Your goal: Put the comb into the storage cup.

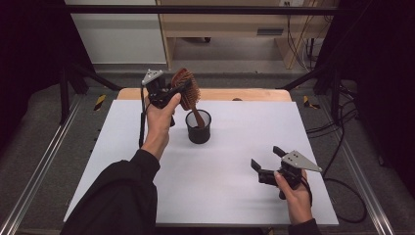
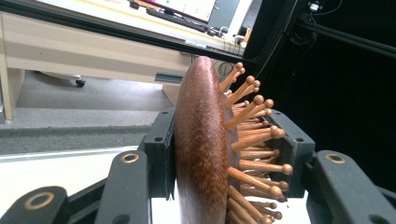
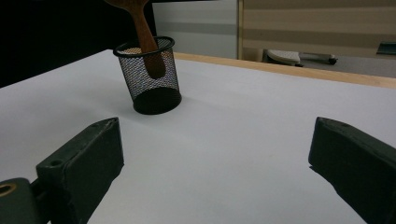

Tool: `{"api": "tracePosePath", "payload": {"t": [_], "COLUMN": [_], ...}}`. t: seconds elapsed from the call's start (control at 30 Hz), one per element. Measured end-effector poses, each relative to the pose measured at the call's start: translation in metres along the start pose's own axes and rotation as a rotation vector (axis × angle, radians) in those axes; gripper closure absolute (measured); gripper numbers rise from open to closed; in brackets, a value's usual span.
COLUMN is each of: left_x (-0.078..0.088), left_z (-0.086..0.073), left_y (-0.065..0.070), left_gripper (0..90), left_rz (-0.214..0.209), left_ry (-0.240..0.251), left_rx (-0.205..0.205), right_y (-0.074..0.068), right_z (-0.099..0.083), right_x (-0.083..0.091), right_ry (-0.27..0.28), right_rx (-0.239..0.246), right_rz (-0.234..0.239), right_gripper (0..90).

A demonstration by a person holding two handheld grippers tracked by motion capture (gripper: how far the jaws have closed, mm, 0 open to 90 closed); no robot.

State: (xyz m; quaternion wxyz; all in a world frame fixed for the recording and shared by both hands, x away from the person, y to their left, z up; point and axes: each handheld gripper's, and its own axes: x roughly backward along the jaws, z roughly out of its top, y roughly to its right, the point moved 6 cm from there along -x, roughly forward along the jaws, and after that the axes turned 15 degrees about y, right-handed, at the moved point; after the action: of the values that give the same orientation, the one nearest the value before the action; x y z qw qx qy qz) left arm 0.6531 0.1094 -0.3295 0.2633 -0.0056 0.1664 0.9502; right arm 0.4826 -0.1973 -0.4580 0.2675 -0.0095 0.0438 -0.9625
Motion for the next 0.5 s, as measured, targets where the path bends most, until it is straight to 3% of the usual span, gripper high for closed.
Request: {"api": "tracePosePath", "payload": {"t": [0.1, 0.27, 0.5], "left_x": [-0.001, -0.001, -0.003], "left_z": [-0.006, -0.014, -0.021], "left_y": [0.002, 0.001, 0.003], "left_gripper": [50.4, 50.4, 50.4], "left_rz": [-0.005, -0.001, -0.005], "left_ry": [-0.013, -0.022, -0.031], "left_rx": [-0.011, 0.012, 0.012], "right_y": [0.0, 0.0, 0.0], "right_z": [0.0, 0.0, 0.0], "right_x": [0.0, 0.0, 0.0], "right_ry": [0.0, -0.002, -0.002], "right_rx": [0.002, 0.001, 0.0], "right_rz": [0.0, 0.002, 0.004], "right_gripper": [3.7, 3.7, 3.7]}}
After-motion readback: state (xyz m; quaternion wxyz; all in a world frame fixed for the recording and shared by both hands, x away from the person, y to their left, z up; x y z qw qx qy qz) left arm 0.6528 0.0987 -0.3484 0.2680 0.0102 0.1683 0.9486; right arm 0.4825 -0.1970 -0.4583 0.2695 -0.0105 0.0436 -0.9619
